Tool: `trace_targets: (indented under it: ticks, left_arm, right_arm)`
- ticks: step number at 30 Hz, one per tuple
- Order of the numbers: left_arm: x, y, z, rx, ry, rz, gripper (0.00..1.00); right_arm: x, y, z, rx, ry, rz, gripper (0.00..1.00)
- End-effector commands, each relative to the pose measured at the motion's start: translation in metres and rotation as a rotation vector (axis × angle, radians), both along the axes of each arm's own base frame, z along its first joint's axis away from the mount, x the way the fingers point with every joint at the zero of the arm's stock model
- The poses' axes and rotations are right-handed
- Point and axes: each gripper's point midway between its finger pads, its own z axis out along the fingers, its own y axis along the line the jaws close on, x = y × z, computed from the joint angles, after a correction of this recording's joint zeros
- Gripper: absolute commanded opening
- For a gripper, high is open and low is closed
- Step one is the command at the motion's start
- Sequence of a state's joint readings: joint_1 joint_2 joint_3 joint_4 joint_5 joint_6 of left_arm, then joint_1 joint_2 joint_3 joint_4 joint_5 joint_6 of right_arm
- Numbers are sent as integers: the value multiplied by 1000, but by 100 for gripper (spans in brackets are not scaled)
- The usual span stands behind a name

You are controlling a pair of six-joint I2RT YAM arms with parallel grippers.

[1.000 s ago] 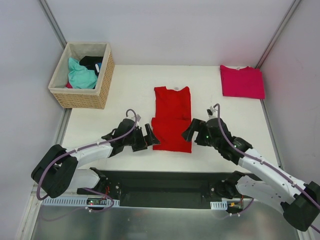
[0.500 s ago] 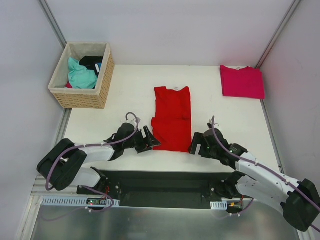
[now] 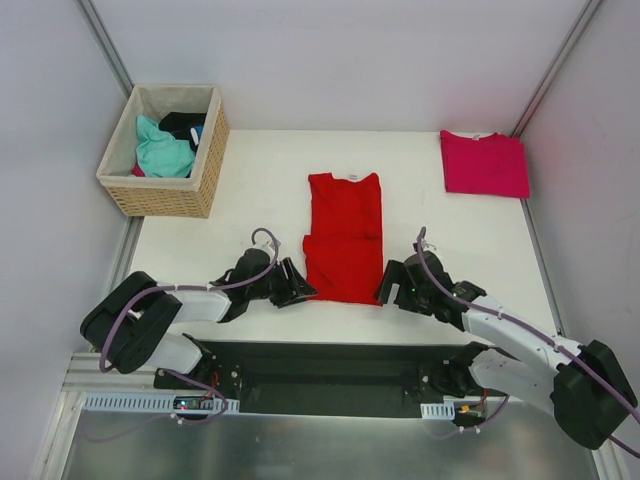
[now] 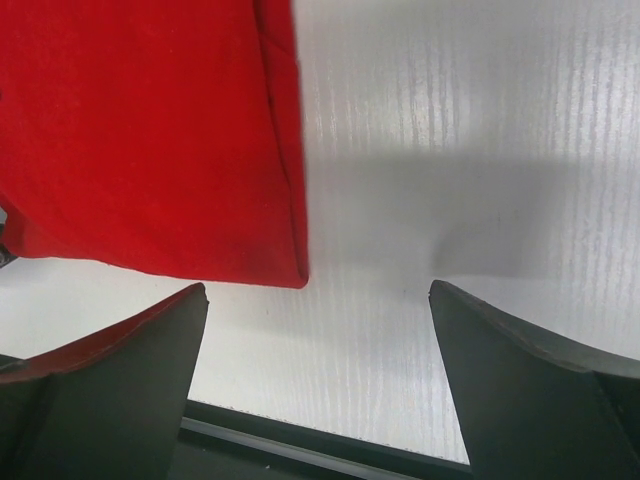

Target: Fold and stack the t-shirts

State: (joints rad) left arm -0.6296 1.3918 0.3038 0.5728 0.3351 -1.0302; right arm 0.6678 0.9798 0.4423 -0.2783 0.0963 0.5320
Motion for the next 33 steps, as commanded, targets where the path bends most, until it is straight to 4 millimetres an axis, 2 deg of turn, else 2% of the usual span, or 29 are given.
trace_targets:
  ticks: [1,2,8,13,16,24,27,33]
  left_arm:
    - [-20,17,-32,96,83,-7,43]
    - [-20,16,-32,94,80,-9,38]
    - [-19,16,-39,104,91,-4,19]
    - [-18,13,-41,94,100,-5,9]
    - [-18,12,-41,89,102,-8,6]
    - [-17,10,-39,85,99,-13,4]
    - [-17,11,-39,89,97,-10,4]
    - [-16,11,-40,91,97,-8,3]
  right_arm:
    - [8,8,4,39,-13,-5,98]
    - [9,8,5,43,-16,-7,98]
    - [12,11,1,84,8,-20,99]
    - [9,16,-11,175,56,-29,99]
    - [5,20,-19,241,102,-40,99]
    - [-3,34,-30,330,178,-35,97]
    - [-9,32,-32,338,197,-48,97]
    - [-25,16,-34,298,204,-69,96]
